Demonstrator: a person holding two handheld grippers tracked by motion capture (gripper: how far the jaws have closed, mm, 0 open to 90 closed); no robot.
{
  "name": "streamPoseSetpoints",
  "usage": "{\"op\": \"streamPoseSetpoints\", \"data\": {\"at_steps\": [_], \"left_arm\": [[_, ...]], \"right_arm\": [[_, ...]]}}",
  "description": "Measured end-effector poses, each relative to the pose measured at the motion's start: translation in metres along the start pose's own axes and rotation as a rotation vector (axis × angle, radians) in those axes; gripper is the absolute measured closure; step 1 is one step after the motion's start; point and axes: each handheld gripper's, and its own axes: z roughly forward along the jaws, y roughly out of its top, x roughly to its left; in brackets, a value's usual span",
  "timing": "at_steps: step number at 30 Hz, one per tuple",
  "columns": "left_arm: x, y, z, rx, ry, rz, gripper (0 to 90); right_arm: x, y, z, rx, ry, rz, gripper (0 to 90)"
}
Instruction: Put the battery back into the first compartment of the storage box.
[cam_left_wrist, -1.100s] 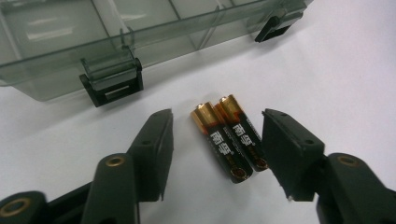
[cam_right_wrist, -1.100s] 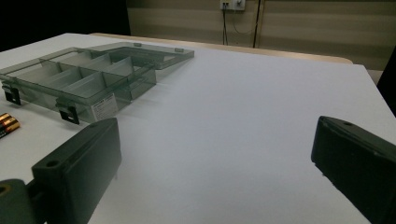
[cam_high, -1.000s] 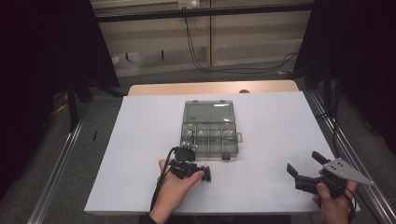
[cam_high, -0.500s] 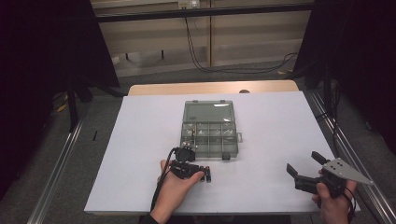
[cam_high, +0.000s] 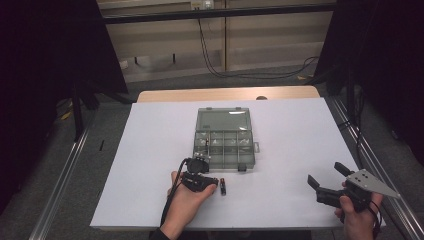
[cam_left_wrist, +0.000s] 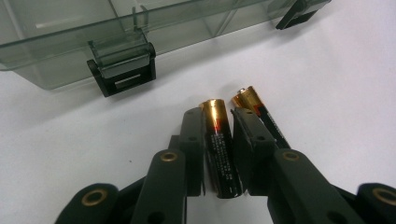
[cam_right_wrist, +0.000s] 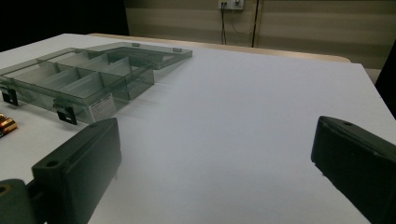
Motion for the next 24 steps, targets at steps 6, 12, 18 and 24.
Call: {"op": "streamPoseSetpoints", "data": {"at_steps": [6,12,18,24], "left_arm": [[-0.0029,-0.0017,0.0008,-0.014,0.017,0.015,76.1],[-0.0048,-0.0041,0.0014,-0.029,0.028,0.030,76.2],[-0.0058,-0.0070,0.0011,-0.052,0.038,0.050,77.0],[-0.0034,-0.0077,0.0004,-0.056,0.016,0.043,77.1]], "right_arm": [[-0.0004,0.0000,0.0000,-0.002,-0.004,0.002,1.4],[-0.0009,-0.0004,-0.0001,-0.001,-0.008,0.005,1.5],[-0.0012,0.0003,-0.0010,-0.007,-0.015,0.010,1.7],[-0.0017,0.0002,-0.0011,-0.008,-0.014,0.012,1.9]]}}
